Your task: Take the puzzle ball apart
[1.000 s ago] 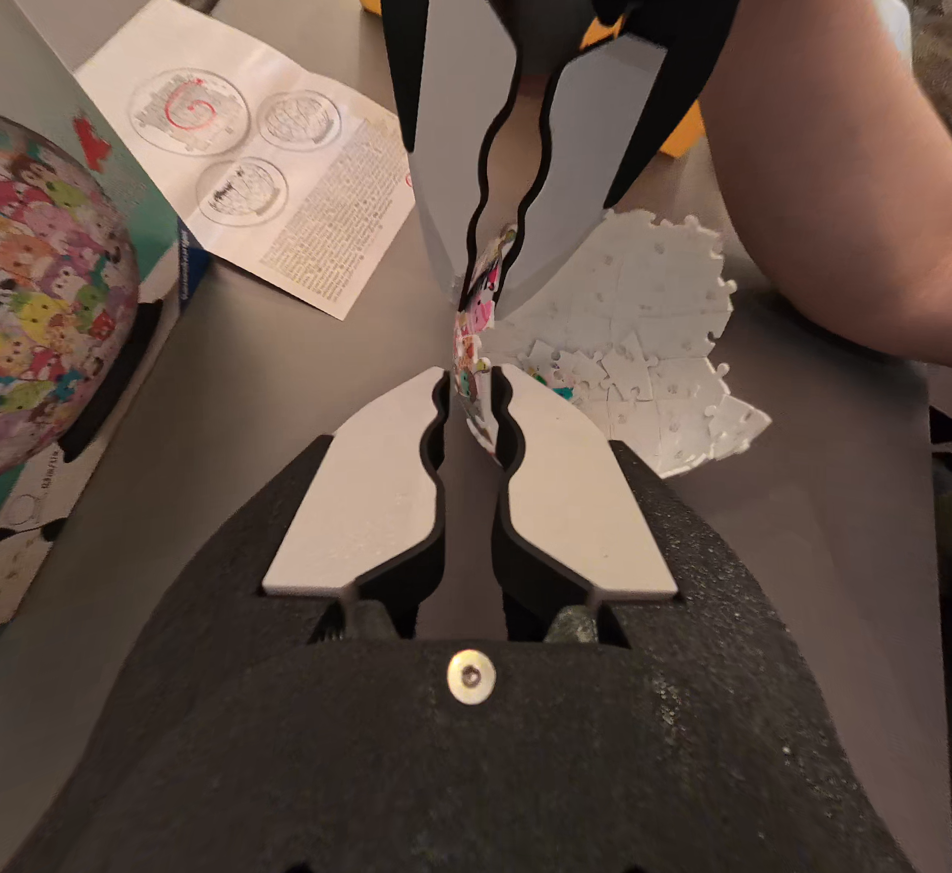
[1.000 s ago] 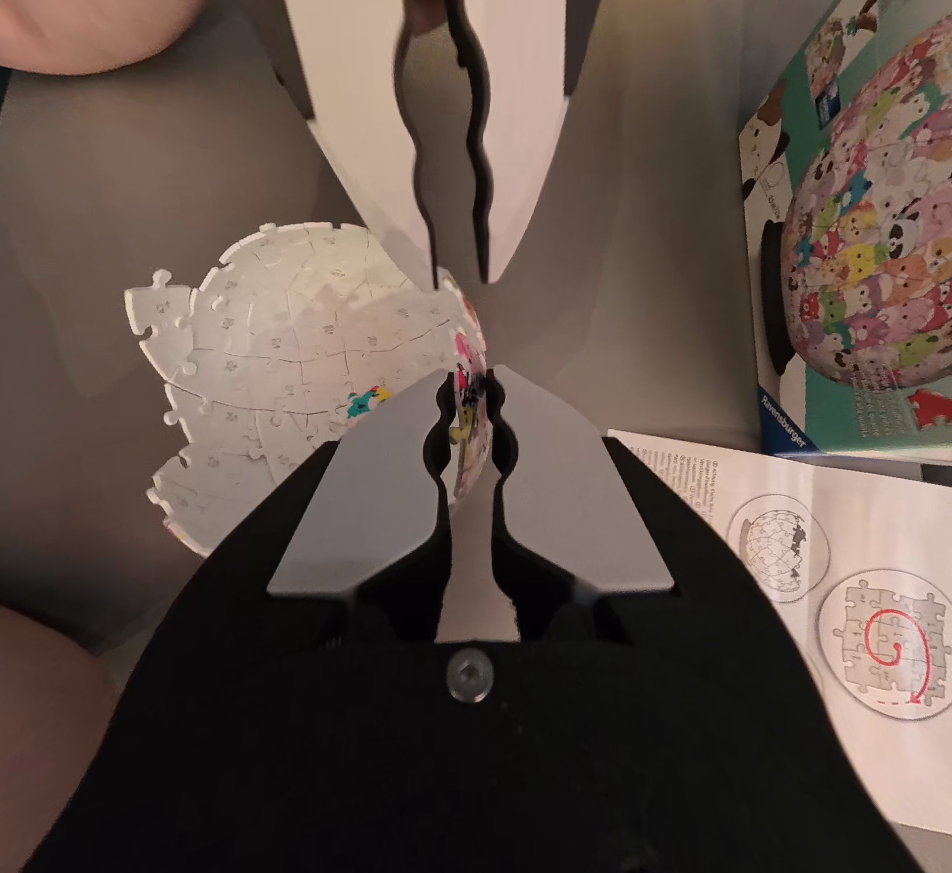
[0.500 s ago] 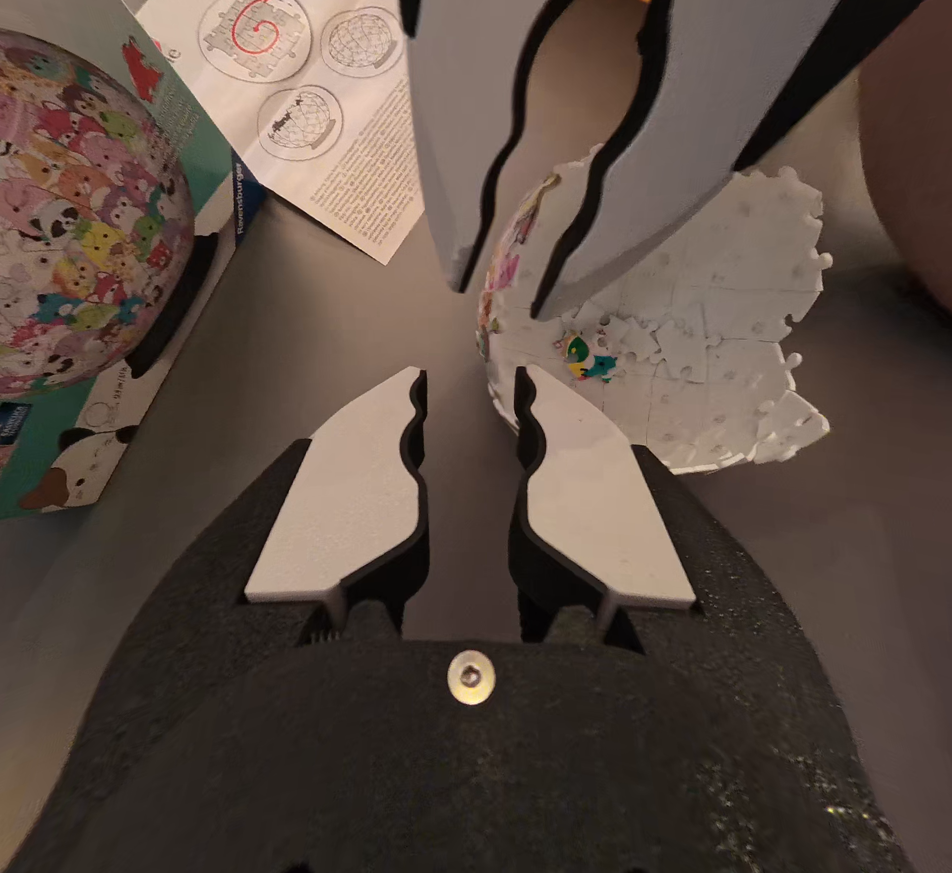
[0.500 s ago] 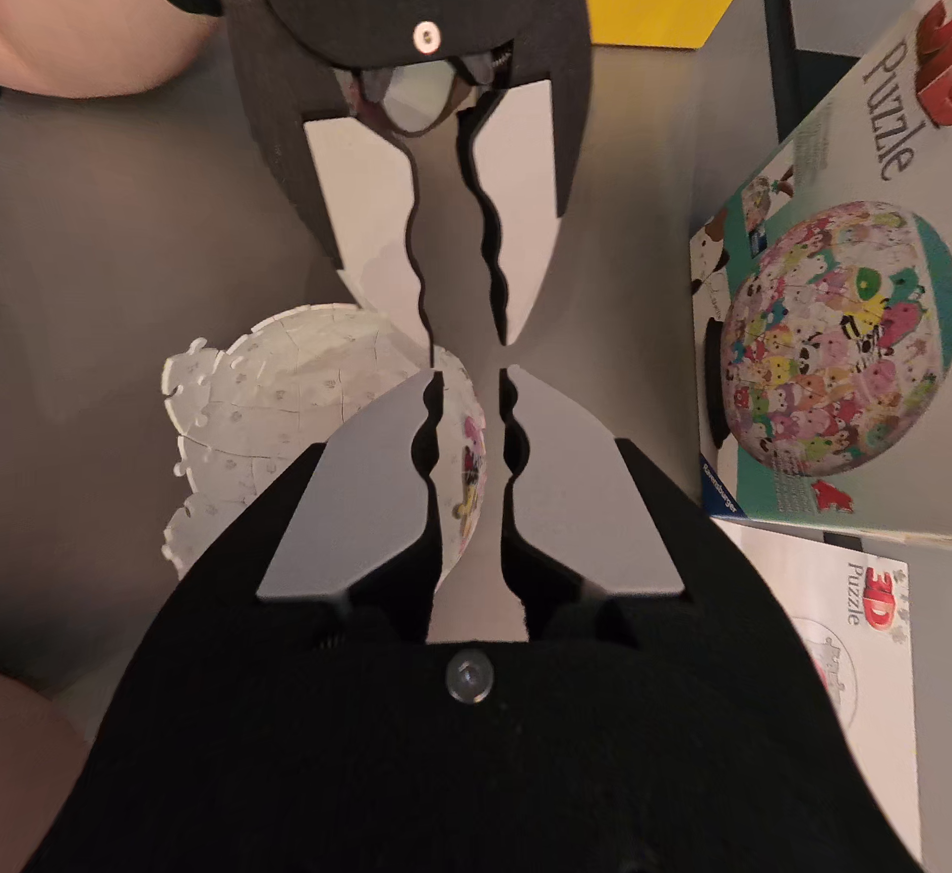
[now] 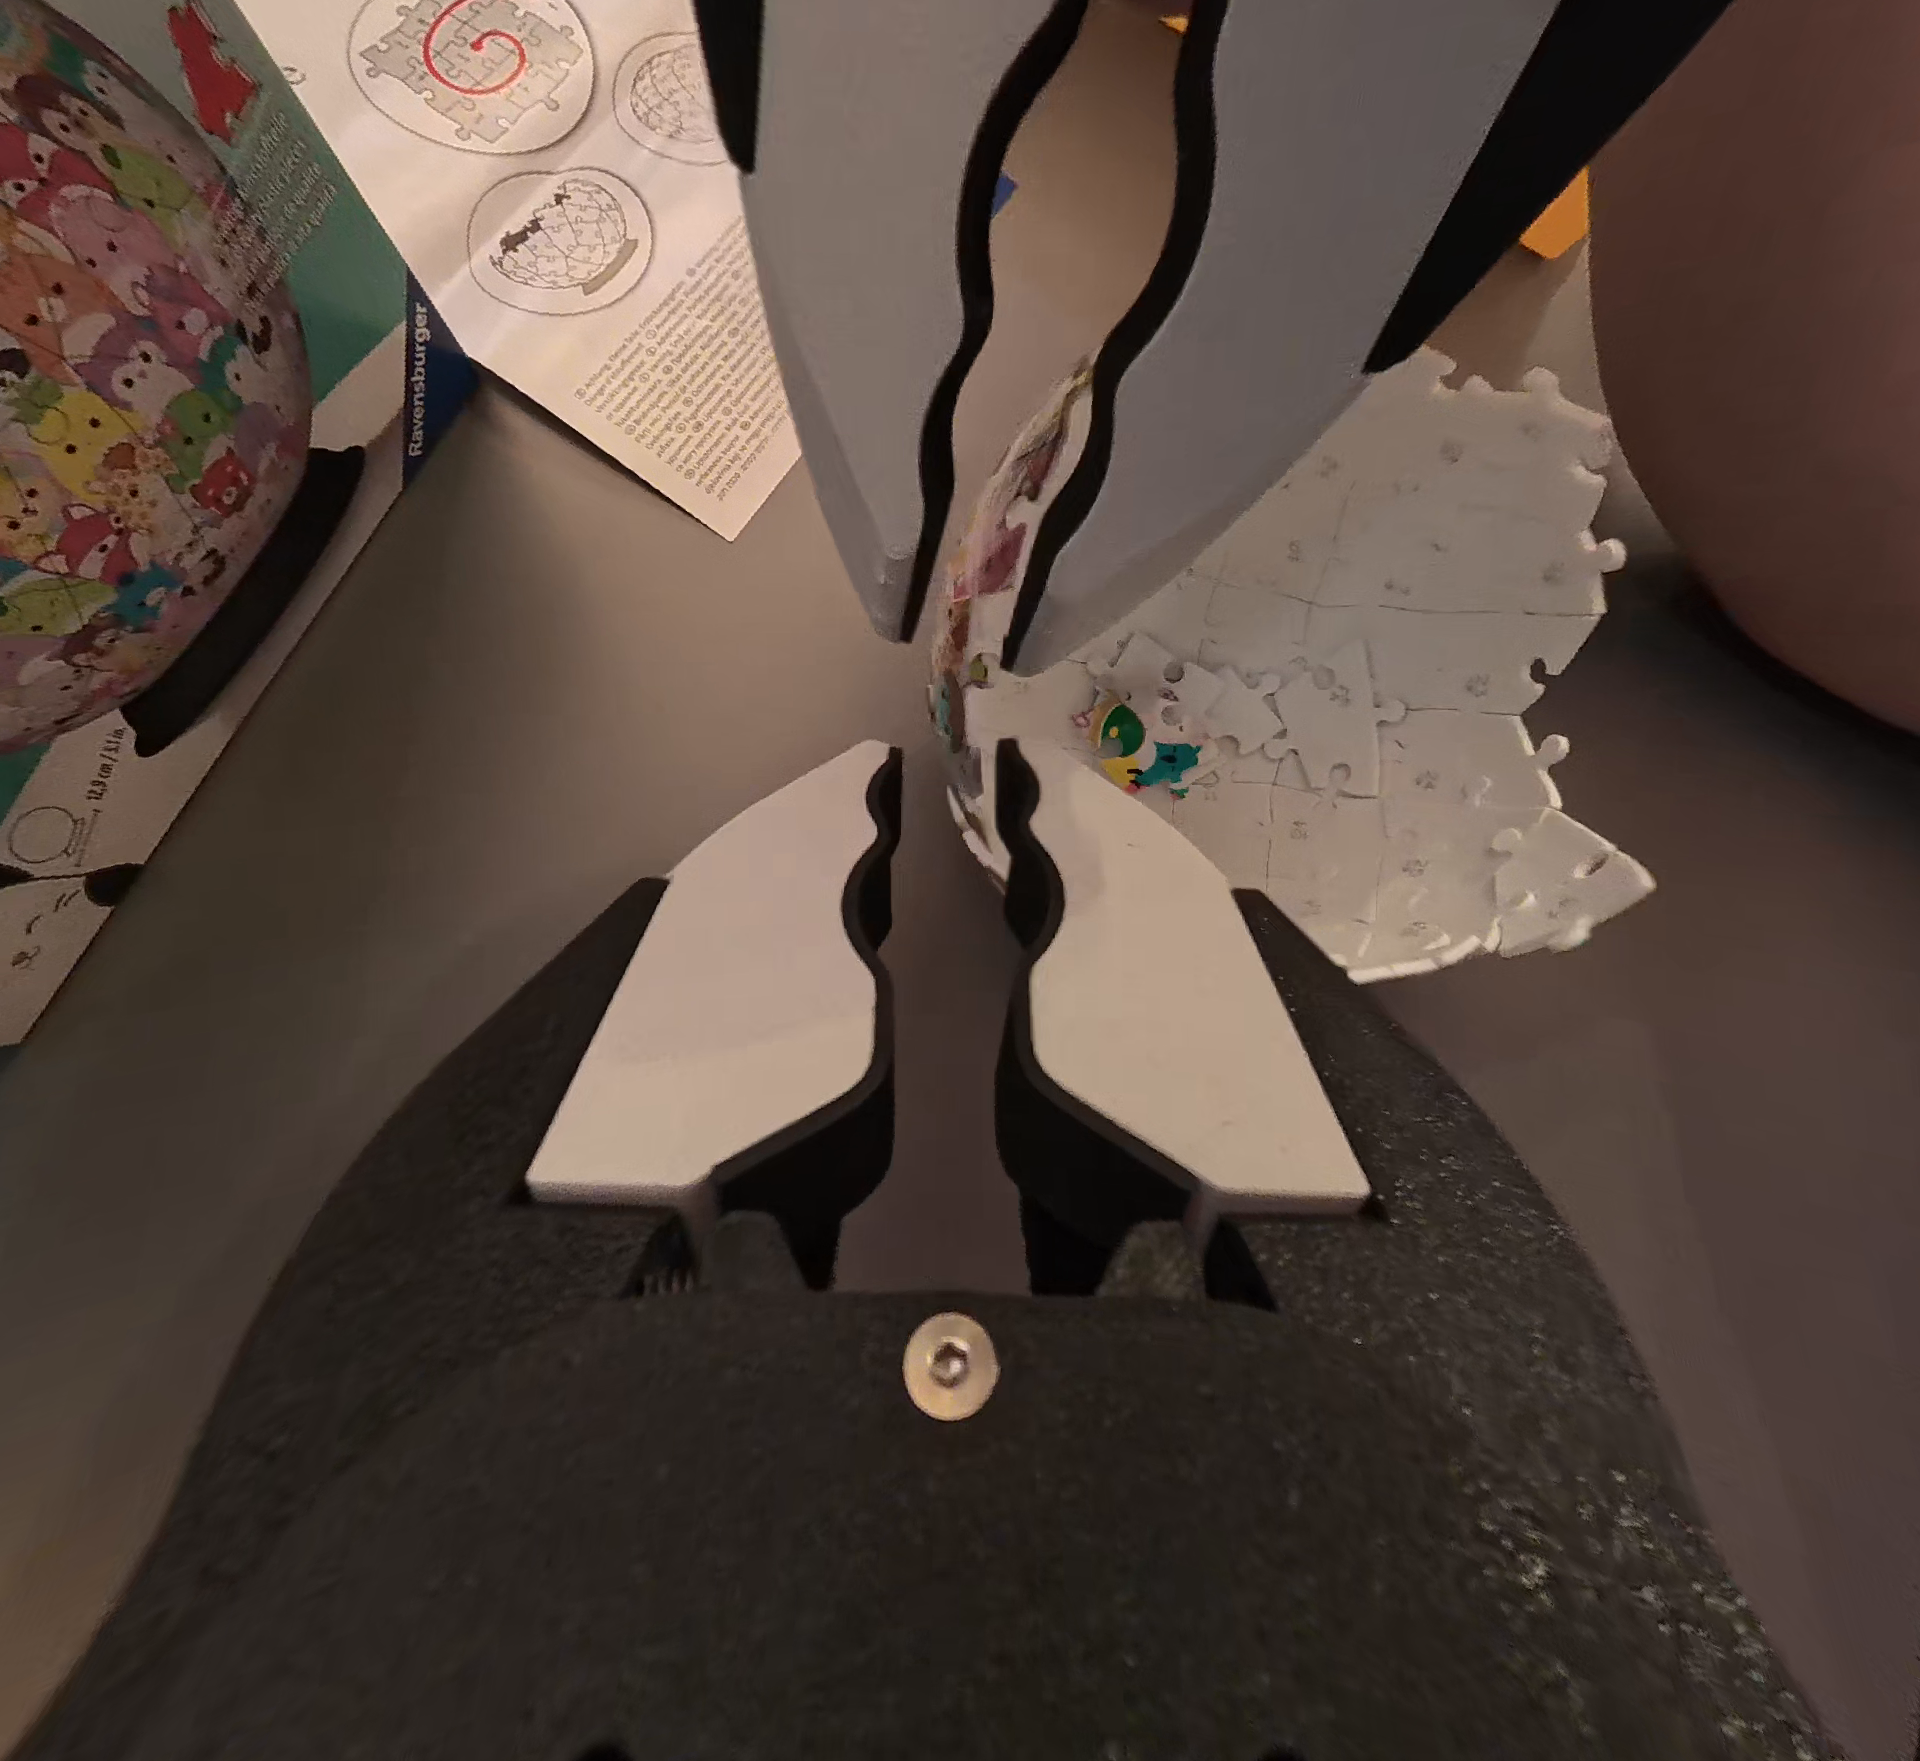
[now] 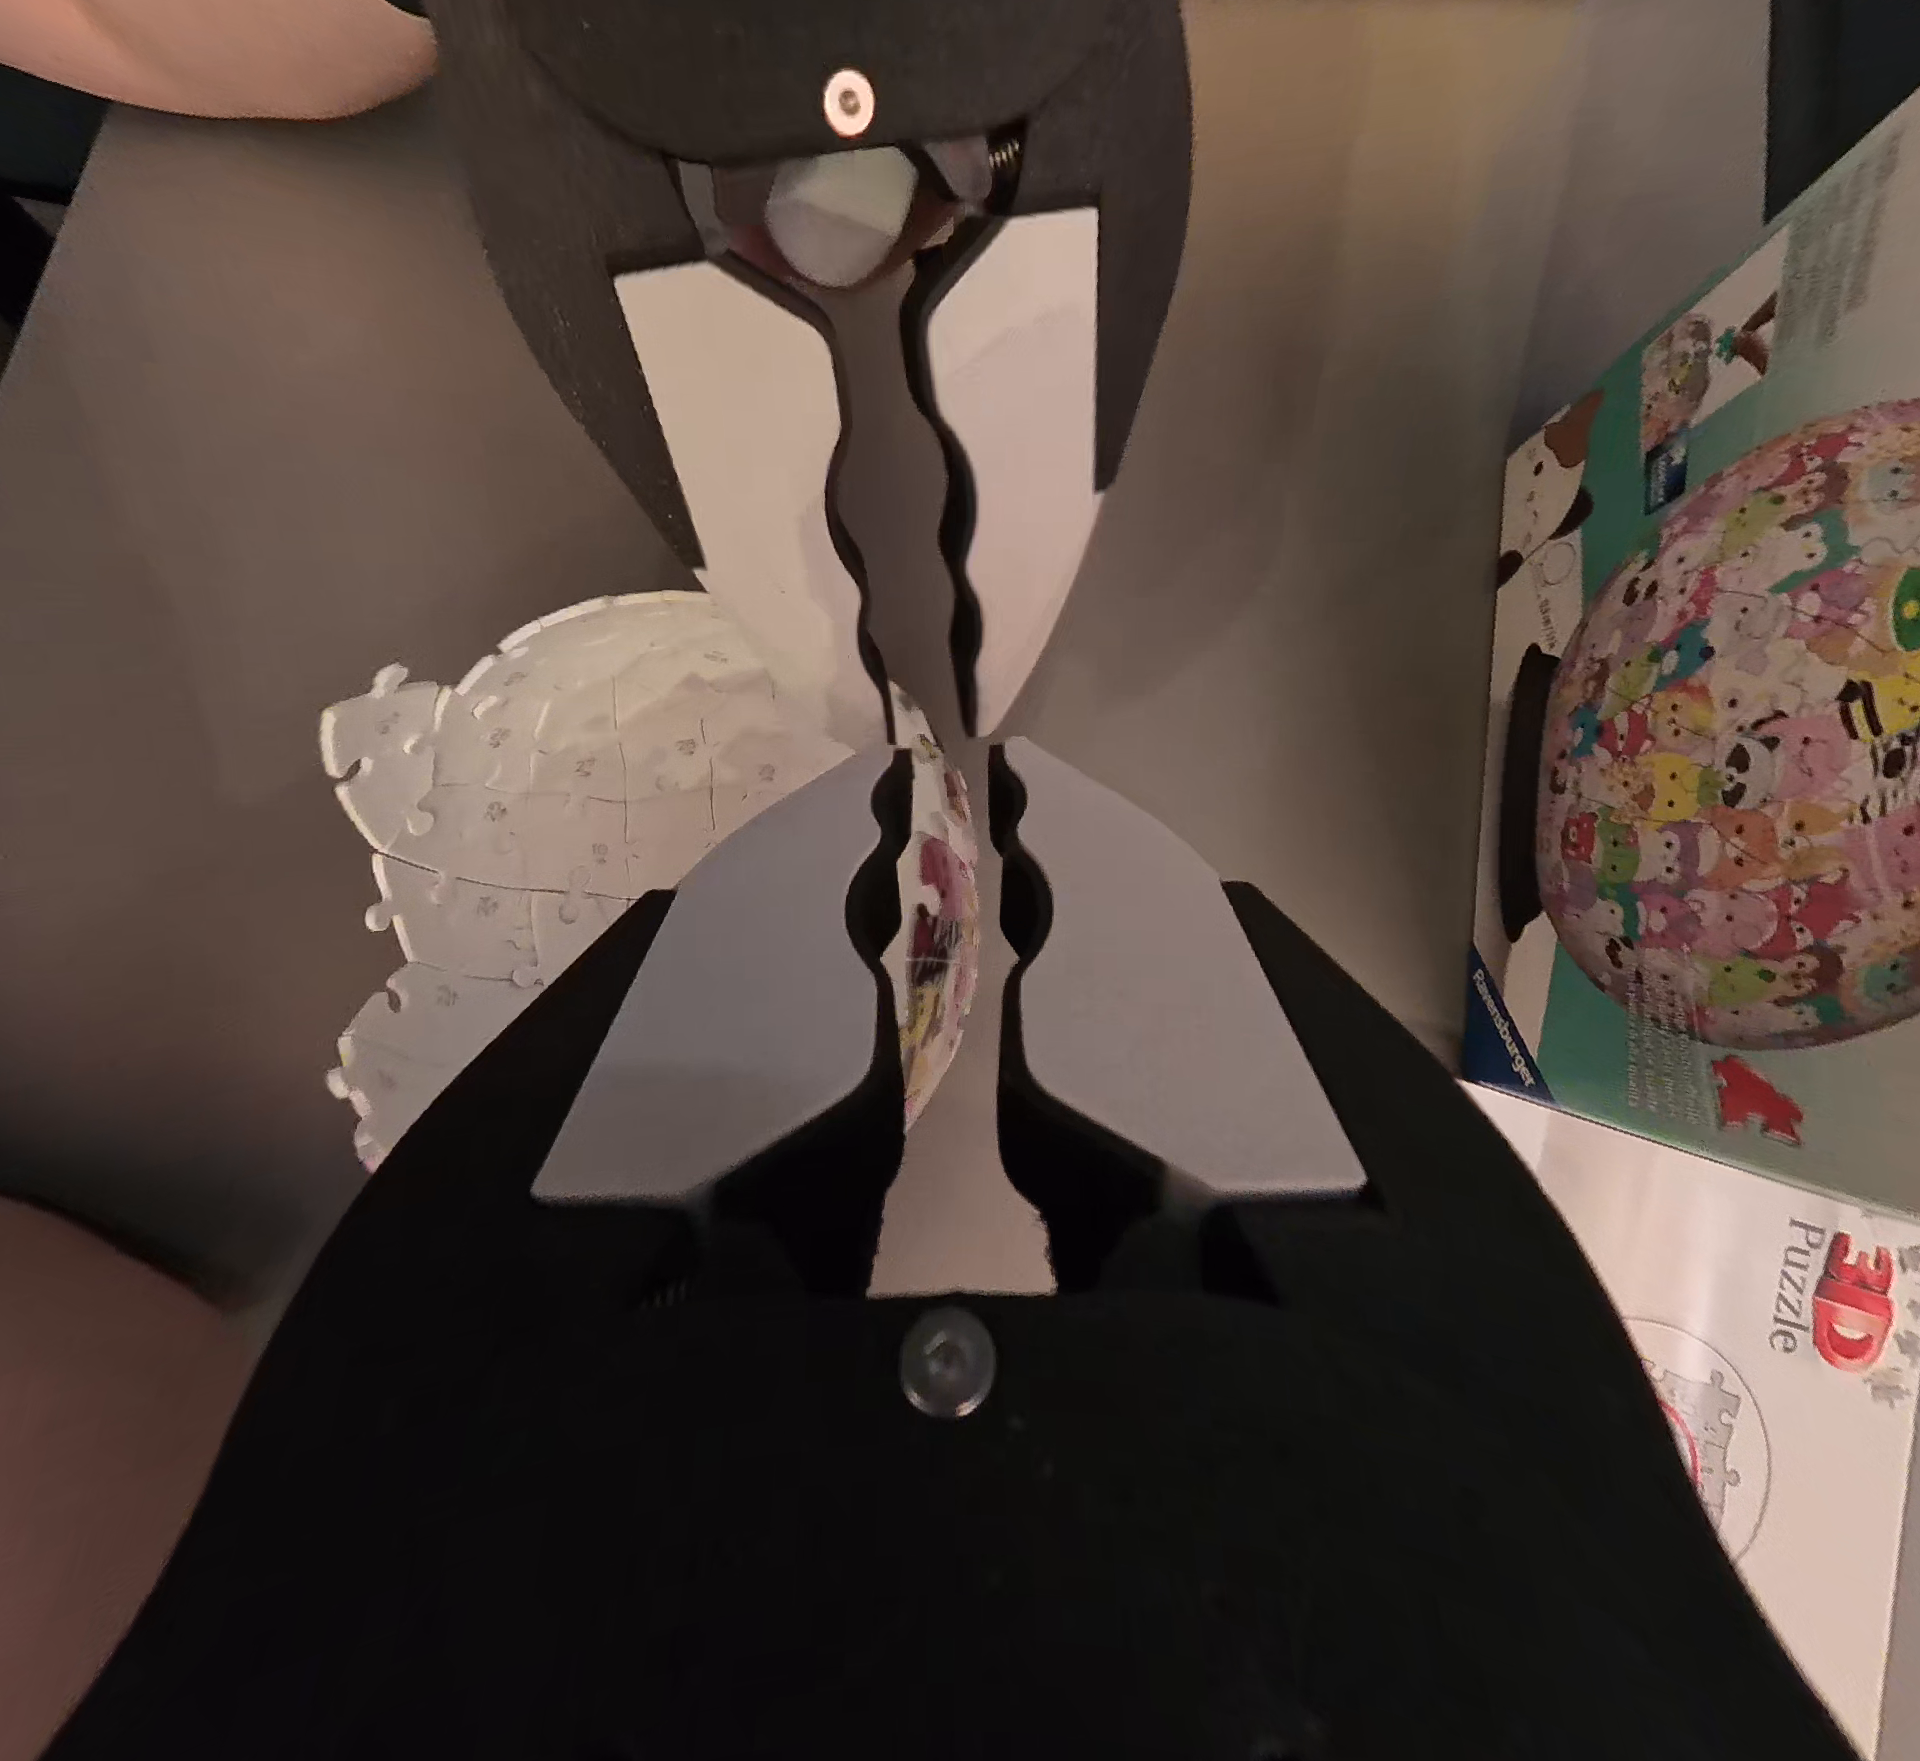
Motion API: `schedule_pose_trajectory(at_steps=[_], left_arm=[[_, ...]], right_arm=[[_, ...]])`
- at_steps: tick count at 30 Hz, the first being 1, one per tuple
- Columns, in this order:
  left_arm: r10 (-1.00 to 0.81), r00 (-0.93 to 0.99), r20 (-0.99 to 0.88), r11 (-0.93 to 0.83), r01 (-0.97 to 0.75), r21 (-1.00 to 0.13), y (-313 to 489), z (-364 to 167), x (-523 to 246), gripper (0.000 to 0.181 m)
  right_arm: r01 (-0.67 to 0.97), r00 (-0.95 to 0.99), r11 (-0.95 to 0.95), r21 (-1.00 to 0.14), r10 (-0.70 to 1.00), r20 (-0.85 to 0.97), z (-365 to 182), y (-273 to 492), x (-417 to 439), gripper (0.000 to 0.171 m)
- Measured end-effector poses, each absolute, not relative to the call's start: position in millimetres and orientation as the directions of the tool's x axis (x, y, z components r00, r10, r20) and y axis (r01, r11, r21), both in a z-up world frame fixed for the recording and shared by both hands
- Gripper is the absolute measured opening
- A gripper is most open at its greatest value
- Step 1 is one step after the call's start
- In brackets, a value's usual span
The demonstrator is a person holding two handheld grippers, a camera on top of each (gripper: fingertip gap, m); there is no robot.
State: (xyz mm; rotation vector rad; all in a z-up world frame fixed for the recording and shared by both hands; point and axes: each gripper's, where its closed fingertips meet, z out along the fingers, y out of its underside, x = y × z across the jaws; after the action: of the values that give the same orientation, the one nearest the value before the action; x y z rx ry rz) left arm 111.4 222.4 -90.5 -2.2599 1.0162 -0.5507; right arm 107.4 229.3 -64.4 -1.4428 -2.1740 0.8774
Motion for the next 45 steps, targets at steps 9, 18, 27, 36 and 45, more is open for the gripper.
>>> schedule_pose_trajectory(at_steps=[9,18,27,36,45], left_arm=[[-0.787,0.598,0.151,-0.520,-0.511,-0.685,224,-93,115,0.007],[-0.784,0.603,0.151,-0.522,-0.507,-0.686,225,-92,113,0.010],[-0.790,0.597,0.142,-0.515,-0.518,-0.683,225,-94,113,0.006],[-0.810,0.586,0.000,-0.438,-0.605,-0.665,227,-96,114,0.005],[-0.790,0.594,0.152,-0.519,-0.517,-0.681,227,-94,116,0.015]], right_arm=[[0.723,-0.403,0.289,-0.628,0.914,-0.042,-76,226,106,0.008],[0.714,-0.390,0.271,-0.645,0.920,-0.046,-76,228,106,0.008],[0.726,-0.361,0.231,-0.648,0.930,-0.073,-76,231,107,0.008],[0.749,-0.327,0.187,-0.635,0.939,-0.110,-78,235,107,0.006],[0.713,-0.377,0.250,-0.655,0.924,-0.057,-71,228,102,0.007]])
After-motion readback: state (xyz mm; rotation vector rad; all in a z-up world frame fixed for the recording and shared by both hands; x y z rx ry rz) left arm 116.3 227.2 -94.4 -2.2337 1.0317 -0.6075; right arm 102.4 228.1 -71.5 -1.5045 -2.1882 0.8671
